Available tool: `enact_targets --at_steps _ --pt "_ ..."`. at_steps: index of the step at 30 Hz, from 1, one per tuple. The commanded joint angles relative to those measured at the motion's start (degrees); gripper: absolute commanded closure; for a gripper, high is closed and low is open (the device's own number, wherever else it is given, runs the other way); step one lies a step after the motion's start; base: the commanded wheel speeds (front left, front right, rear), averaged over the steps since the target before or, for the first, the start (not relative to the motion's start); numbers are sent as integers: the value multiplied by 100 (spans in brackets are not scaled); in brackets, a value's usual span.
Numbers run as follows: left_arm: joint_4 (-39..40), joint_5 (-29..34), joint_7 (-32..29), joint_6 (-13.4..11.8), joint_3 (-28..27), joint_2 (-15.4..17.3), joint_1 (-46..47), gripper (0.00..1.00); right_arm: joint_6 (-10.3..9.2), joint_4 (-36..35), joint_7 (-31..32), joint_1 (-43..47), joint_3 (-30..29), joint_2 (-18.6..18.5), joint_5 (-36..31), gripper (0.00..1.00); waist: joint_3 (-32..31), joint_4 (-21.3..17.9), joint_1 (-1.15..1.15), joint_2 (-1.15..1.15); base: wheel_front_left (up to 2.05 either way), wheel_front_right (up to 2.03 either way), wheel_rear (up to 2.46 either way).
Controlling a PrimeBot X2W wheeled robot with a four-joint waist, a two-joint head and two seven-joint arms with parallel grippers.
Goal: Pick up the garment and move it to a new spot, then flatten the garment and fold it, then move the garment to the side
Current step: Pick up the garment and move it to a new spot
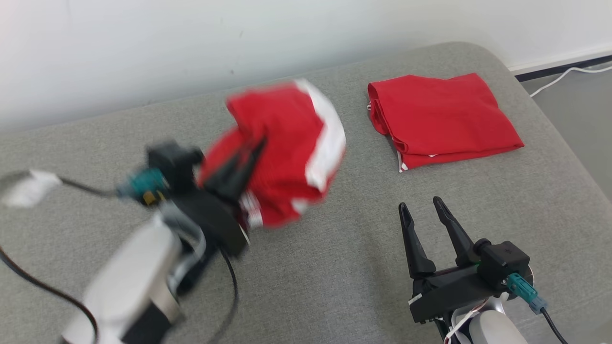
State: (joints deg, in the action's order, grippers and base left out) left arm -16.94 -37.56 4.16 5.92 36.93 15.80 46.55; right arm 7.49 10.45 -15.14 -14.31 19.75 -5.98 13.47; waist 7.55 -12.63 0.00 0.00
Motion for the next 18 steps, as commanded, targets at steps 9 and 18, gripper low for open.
enact_targets --at_steps 9,18 --pt "74 -232 436 -356 140 -102 -1392 100 1 23 -10 79 12 -22 -36 0 -2 184 0 0 0 0 0" --pt "-675 -287 881 -463 -162 10 -1598 100 1 79 -10 59 59 -80 -18 0 7 389 0 0 0 0 0"
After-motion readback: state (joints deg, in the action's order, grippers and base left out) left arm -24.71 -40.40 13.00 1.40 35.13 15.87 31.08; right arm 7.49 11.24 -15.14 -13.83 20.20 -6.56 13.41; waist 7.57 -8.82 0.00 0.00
